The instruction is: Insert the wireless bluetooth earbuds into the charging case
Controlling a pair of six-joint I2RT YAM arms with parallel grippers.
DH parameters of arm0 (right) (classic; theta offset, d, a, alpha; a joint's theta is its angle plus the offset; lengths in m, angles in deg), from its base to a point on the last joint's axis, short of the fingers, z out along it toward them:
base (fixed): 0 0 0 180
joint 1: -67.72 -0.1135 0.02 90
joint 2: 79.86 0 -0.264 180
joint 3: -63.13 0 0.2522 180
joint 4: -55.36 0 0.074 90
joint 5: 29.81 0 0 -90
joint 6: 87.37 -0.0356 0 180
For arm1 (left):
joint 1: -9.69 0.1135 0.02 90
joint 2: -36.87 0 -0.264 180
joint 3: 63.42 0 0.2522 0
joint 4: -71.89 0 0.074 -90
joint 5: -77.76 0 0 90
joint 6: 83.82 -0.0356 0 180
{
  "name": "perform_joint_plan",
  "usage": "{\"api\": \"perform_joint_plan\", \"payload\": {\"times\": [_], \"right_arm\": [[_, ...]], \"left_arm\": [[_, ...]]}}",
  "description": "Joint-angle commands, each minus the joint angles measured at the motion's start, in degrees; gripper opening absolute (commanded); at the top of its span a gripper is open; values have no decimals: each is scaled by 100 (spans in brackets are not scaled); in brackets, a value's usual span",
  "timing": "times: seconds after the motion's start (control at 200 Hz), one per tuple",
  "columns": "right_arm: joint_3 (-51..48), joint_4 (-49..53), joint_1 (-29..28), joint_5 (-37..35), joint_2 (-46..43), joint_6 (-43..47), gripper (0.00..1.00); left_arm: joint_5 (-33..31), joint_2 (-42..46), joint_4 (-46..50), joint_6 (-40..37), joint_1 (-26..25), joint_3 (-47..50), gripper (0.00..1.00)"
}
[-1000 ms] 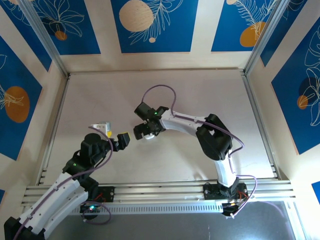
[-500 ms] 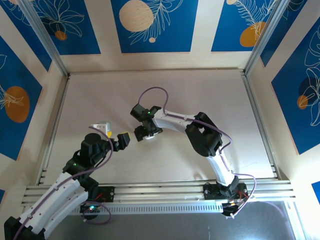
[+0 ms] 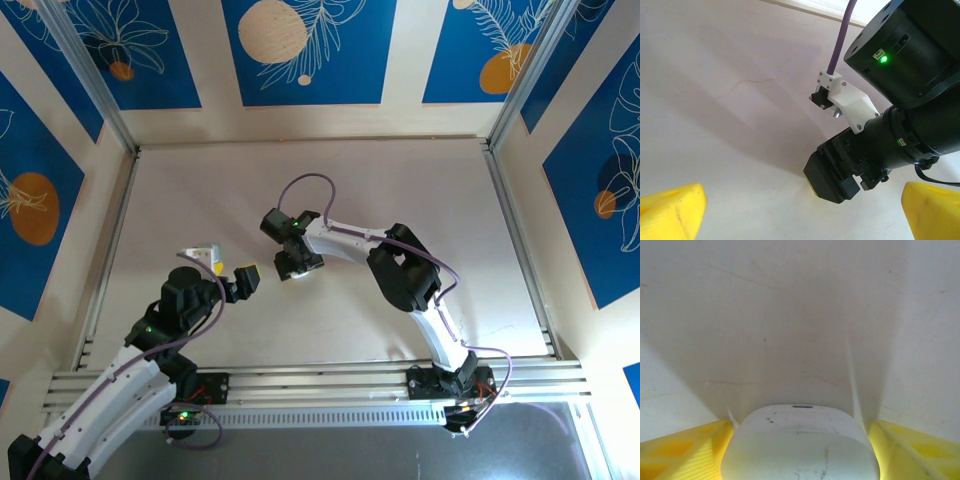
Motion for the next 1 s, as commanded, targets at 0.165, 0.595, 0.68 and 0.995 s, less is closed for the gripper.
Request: {"api": "perform_joint_plan", "payload": {"times": [0.165,0.595,0.68,0.995], "right_arm": [[-37,173,169,-107,-99,-427,59],[-339,274,625,-487,-287,-629,59],[-403,239,714,-504,-336,-660,59],[-660,118,900,-538,-378,-720,60]], "left_arm": [[16,86,-31,-125,-34,32,100],[23,86,-41,-114,-34,50,100],[32,70,-57,-114,-34,58,100],[59,20,-95,-114,-34,50,100]]}}
